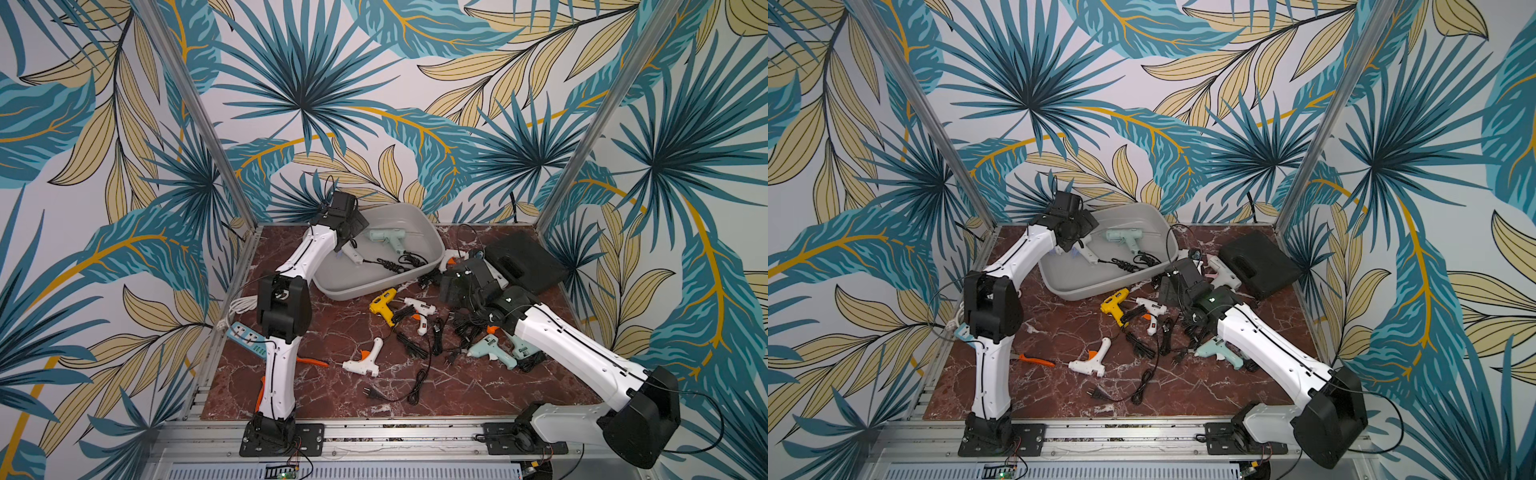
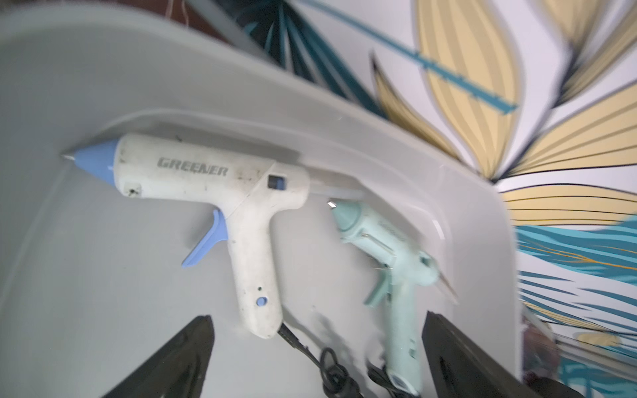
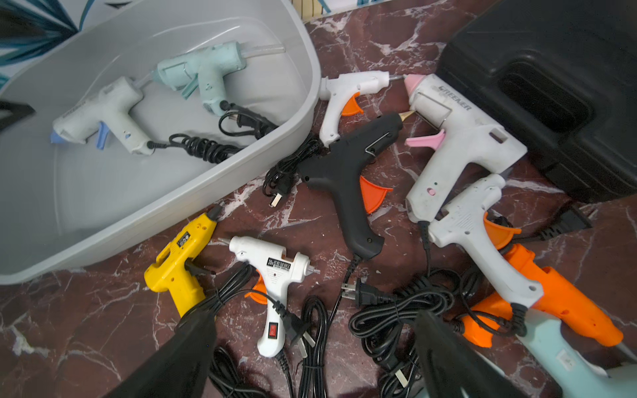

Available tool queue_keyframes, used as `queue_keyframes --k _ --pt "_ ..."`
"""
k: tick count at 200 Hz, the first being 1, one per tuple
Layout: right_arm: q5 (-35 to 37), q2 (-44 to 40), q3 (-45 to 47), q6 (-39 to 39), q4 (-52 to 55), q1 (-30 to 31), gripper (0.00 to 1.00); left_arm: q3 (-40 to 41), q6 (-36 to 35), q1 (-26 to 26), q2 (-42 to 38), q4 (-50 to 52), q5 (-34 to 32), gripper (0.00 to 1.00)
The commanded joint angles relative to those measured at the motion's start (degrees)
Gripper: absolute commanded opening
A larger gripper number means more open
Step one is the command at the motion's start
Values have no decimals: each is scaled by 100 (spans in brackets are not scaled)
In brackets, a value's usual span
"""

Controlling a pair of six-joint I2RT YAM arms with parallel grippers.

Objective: Put the hot melt glue gun into the storage box
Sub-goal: Place the hot melt adhesive gun in the storage box, then pick up the hot melt adhesive gun from the center of the board.

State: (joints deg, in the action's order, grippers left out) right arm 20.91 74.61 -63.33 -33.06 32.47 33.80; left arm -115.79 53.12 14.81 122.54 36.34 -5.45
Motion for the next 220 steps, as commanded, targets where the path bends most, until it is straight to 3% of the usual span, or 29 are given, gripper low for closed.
queue_keyframes --k 1,20,64,117,149,173,193,211,220 --pt "-711 -105 -74 493 38 35 90 514 -407 117 -808 -590 53 100" --pt "-1042 -37 -82 551 61 139 88 1304 -582 153 -1548 -1018 44 100" --pt "-822 257 -87 164 263 601 88 3385 -1342 138 -3364 -1804 55 100" --pt "-392 493 -42 -386 176 700 91 5090 -2332 401 -4862 -971 852 100" --pt "-31 420 -52 -551 198 696 95 5443 -2358 1268 -5049 -59 415 100" --pt "103 373 -28 -672 224 693 96 5645 -2242 1916 -4798 137 486 96" --pt "206 278 63 -767 225 693 97 5844 -2201 2385 -4492 58 473 86" --pt "295 180 134 -792 223 697 98 5952 -2214 2645 -4219 -27 495 69" --pt "307 137 162 -787 225 694 98 5968 -2243 2751 -4084 -56 499 67"
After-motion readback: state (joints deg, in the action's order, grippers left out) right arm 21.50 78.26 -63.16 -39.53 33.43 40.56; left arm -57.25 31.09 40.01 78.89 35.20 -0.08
